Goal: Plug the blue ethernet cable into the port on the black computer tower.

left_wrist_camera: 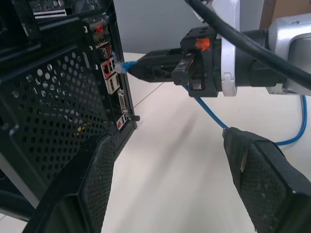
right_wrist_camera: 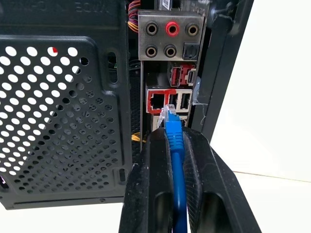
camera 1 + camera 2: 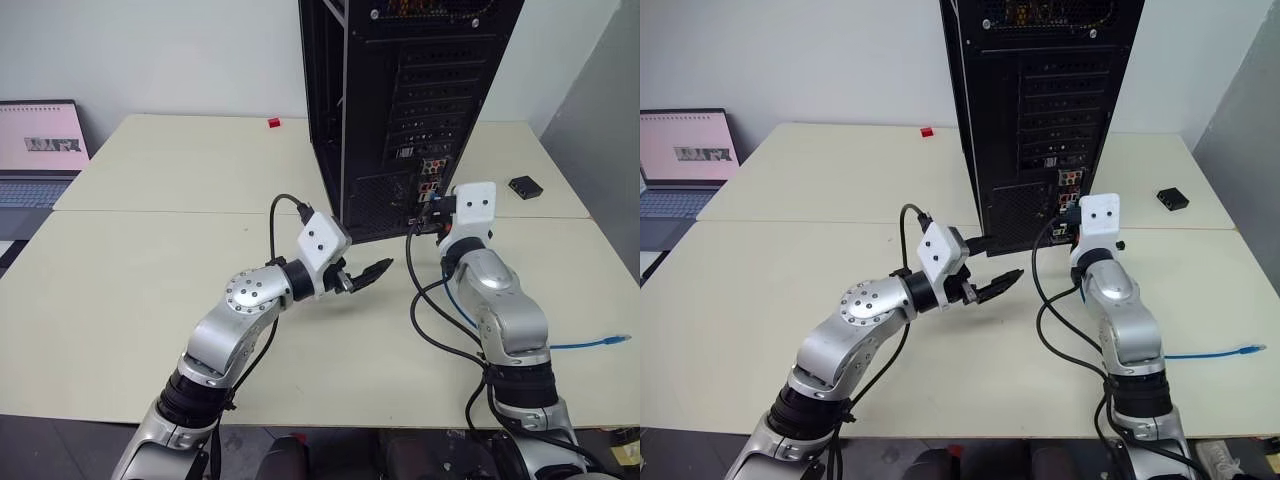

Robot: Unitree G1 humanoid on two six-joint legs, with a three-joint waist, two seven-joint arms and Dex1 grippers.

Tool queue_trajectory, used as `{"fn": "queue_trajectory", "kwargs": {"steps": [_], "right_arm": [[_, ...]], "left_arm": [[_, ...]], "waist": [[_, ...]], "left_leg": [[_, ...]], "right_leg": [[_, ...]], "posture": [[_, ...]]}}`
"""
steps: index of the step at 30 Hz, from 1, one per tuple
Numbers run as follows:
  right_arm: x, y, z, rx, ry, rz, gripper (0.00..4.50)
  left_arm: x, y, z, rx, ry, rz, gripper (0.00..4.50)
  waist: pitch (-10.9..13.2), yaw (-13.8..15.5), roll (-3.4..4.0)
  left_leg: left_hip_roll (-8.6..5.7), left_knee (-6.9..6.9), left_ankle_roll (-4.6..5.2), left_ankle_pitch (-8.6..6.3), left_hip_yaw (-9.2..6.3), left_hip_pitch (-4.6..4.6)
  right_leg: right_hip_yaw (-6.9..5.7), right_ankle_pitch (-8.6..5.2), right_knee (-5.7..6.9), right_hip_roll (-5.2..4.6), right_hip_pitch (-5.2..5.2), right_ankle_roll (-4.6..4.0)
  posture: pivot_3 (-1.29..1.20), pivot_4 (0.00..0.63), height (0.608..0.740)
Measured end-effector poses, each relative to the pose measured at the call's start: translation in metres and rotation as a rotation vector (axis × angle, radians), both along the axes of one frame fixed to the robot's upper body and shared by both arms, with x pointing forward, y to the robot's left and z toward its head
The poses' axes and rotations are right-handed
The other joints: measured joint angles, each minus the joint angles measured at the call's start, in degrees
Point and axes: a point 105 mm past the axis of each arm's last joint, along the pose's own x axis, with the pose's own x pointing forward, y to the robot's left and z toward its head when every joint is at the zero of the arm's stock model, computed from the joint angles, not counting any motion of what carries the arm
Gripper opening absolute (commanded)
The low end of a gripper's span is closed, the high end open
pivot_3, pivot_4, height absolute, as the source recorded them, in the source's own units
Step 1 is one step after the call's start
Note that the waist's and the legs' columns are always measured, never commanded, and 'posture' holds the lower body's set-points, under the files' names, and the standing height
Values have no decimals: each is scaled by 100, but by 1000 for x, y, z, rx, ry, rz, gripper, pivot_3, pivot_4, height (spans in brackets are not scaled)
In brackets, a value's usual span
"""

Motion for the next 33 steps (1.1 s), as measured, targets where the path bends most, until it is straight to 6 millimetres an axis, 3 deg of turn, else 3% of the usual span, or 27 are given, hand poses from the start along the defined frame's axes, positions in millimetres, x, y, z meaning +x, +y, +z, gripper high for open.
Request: {"fn": "queue_trajectory", "kwargs": {"steps": [33], "right_arm": [[8, 9, 1, 37, -11, 26, 26]], "left_arm": [[-2, 4, -9, 63, -13, -2, 3626]], "waist": [[1, -32, 2]], "left_leg": [[1, -2, 1, 0, 5, 3]], "right_leg": [[6, 0, 2, 0, -2, 0]], "posture": [[0, 150, 740]]}}
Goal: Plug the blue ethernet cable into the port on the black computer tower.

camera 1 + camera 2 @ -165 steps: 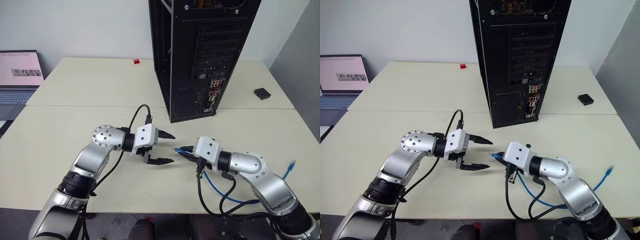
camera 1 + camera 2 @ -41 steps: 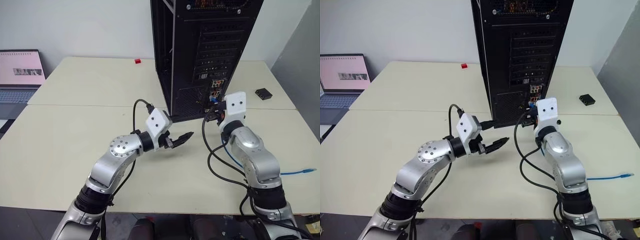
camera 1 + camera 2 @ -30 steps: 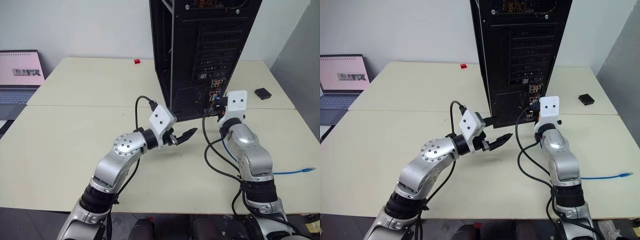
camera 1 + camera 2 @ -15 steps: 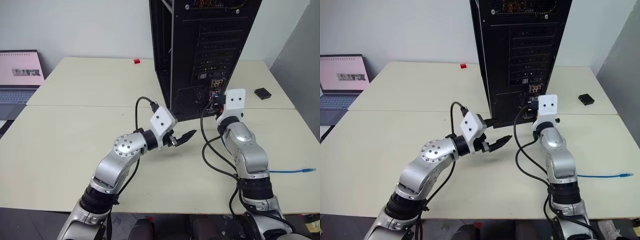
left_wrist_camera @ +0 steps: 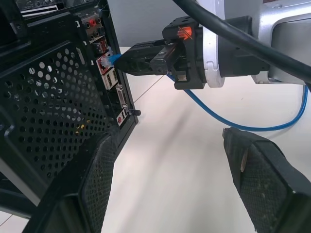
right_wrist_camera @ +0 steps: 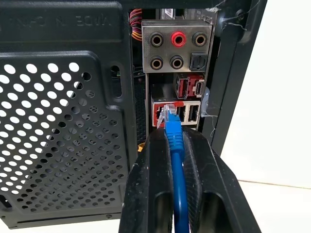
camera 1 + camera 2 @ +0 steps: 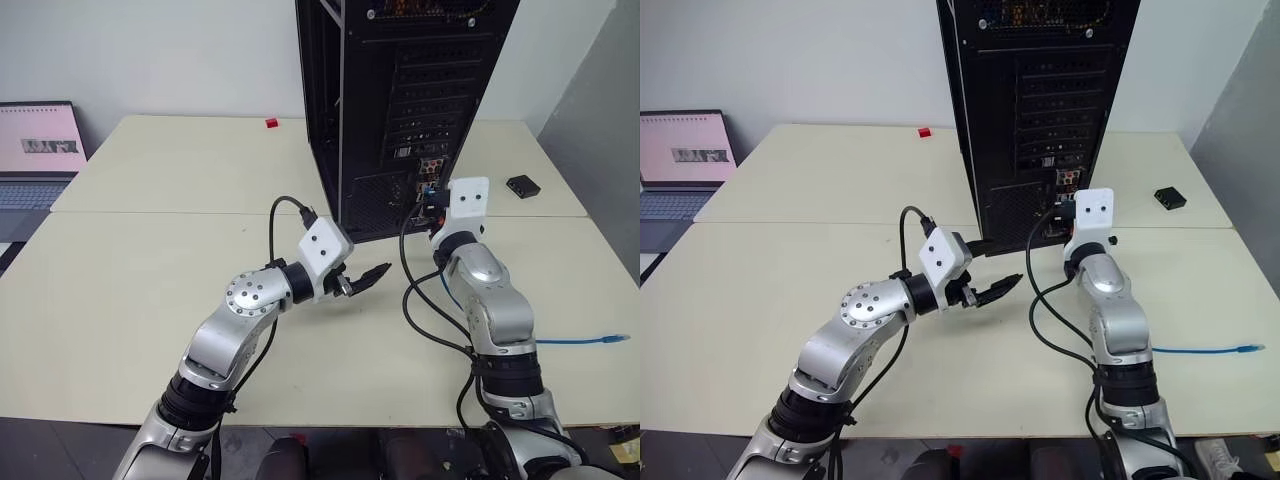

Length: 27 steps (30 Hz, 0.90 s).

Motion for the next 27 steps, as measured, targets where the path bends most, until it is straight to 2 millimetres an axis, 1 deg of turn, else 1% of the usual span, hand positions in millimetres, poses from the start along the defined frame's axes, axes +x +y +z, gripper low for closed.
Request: {"fn": "queue_trajectory", "kwargs": {"steps": [4, 18, 27], "right_arm": [[2, 2, -3, 10, 14, 7, 26], [6, 3, -2, 17, 25, 45, 26], [8, 3, 0, -45, 29, 75, 26]], "left_arm": [[0, 0, 0, 3, -1, 3, 3626], [1, 0, 0, 4, -6, 6, 3626], [1, 0, 0, 5, -12, 5, 3626]], "waist": [[0, -22, 0], [0, -101, 0], [1, -115, 1]], "left_leg": [[1, 0, 0, 0, 0, 0], [0, 1, 1, 0, 6, 3], [0, 1, 1, 0, 9, 5]], "right_leg": [[0, 0, 1, 0, 0, 0], [9, 4, 1, 1, 0, 3], [13, 5, 1, 1, 0, 4]], "posture": [[0, 150, 740], [0, 150, 740], [0, 150, 740]]}}
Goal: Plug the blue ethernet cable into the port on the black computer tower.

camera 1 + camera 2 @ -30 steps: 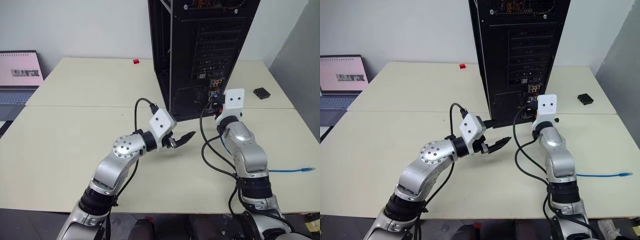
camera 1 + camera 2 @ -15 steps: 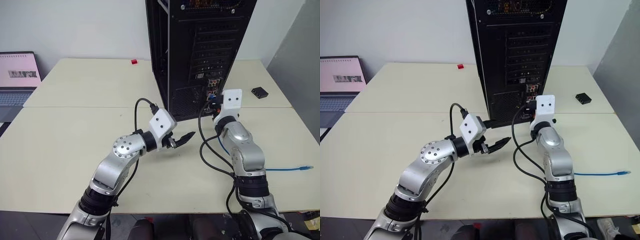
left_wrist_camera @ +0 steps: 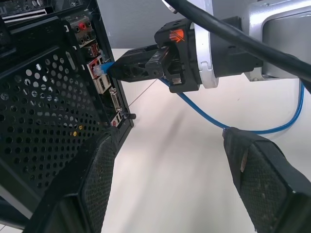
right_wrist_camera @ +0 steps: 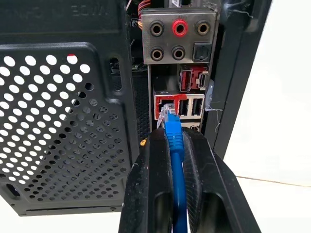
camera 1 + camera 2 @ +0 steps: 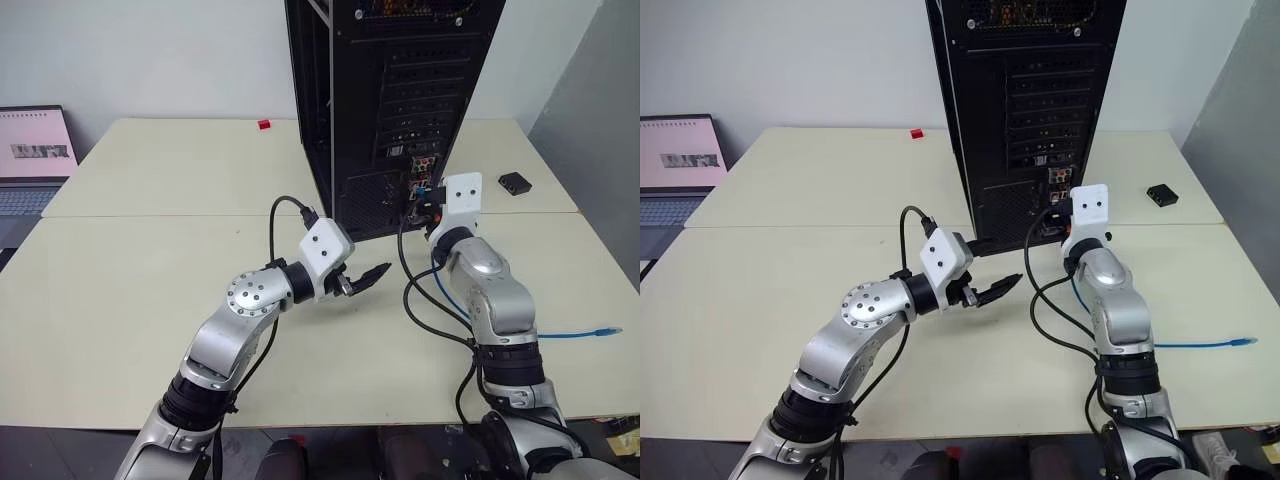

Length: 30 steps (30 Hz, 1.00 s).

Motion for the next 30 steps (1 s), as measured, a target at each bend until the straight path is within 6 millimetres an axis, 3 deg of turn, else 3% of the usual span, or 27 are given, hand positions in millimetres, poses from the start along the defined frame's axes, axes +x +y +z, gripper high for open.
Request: {"fn": "queue_trajectory", "kwargs": {"steps": [30], "right_arm": [[7, 7, 4, 83, 14, 9, 26]], "left_arm": [[2, 0, -1, -1, -6, 2, 3626]], "waist": [[4, -46, 6]], "left_leg": [[1, -1, 0, 0, 5, -7]], "right_leg": [[5, 2, 0, 0, -11, 1]], "posture": [[0, 150, 740]]}}
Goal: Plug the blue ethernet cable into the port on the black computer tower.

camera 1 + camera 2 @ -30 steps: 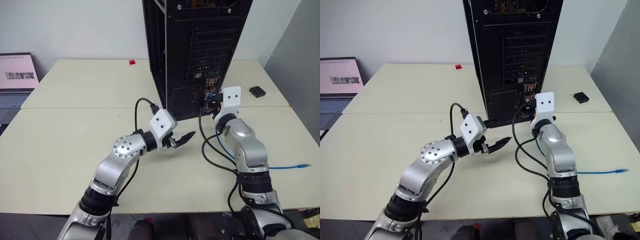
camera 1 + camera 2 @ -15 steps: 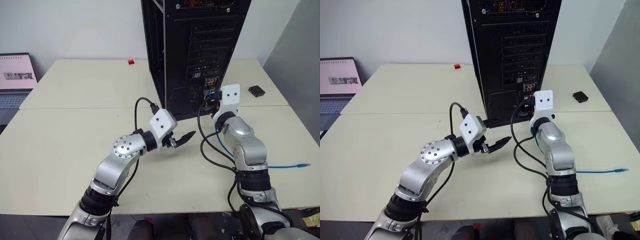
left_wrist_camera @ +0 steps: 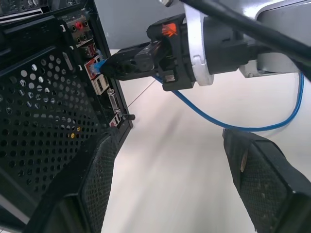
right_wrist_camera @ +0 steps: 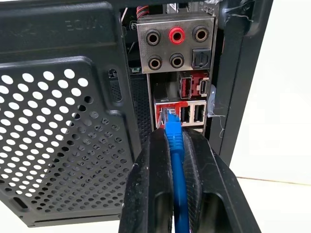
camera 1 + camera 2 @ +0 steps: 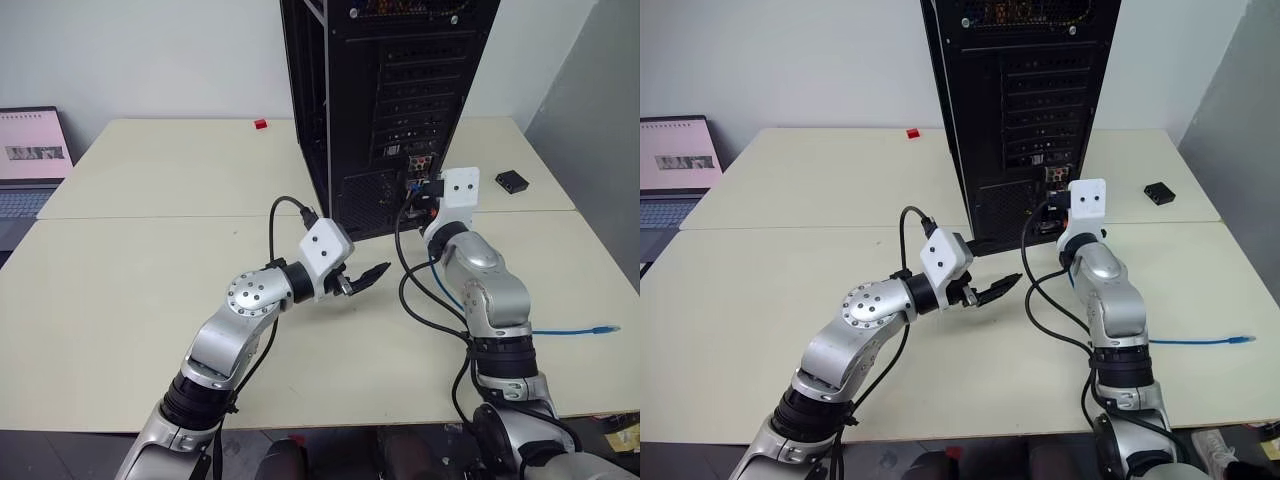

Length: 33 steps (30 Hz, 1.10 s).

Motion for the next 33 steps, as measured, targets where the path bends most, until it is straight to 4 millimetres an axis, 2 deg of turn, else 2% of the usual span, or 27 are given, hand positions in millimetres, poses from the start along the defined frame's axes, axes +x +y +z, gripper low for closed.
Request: {"fn": "queue_trajectory", "kwargs": {"steps": [11, 13, 22, 26, 31, 33], "right_arm": [[7, 5, 0, -10, 4, 21, 26], [7, 6, 0, -15, 3, 26, 726], [5, -5, 10, -77, -34, -2, 2466], [-5, -12, 4, -117, -11, 3, 3193], [-28, -20, 0, -173, 27, 59, 4429], [-40, -23, -1, -205, 48, 108, 4429]], "left_arm": [[0, 0, -1, 0, 2, 2, 3626], [0, 0, -1, 0, 2, 2, 3626], [1, 1, -2, 3, 8, 6, 3626], [3, 4, -6, 10, 29, 20, 3626], [13, 19, -10, 60, 44, 82, 3626], [20, 28, -10, 98, 37, 111, 3626]], "waist": [[0, -79, 0], [0, -89, 0], [1, -65, 1], [1, -13, 1], [1, 56, 2], [2, 74, 2]], "left_leg": [[0, 1, 4, 2, 3, 2], [0, 1, 4, 2, 3, 2], [-2, -7, 3, 2, -2, -10], [-4, -7, 4, 2, -5, -9], [-4, -9, 4, 1, -6, -10], [-5, -8, 4, 1, -7, -10]], "right_leg": [[4, 6, 0, 1, 0, 2], [4, 6, 0, 1, 0, 2], [-2, 6, -11, -7, -4, 2], [-5, 6, -10, -6, -4, 2], [-7, 5, -12, -3, -4, 3], [-8, 5, -11, -3, -4, 3]], "posture": [[0, 150, 740], [0, 150, 740], [0, 150, 740], [0, 150, 740], [0, 150, 740], [0, 150, 740]]}}
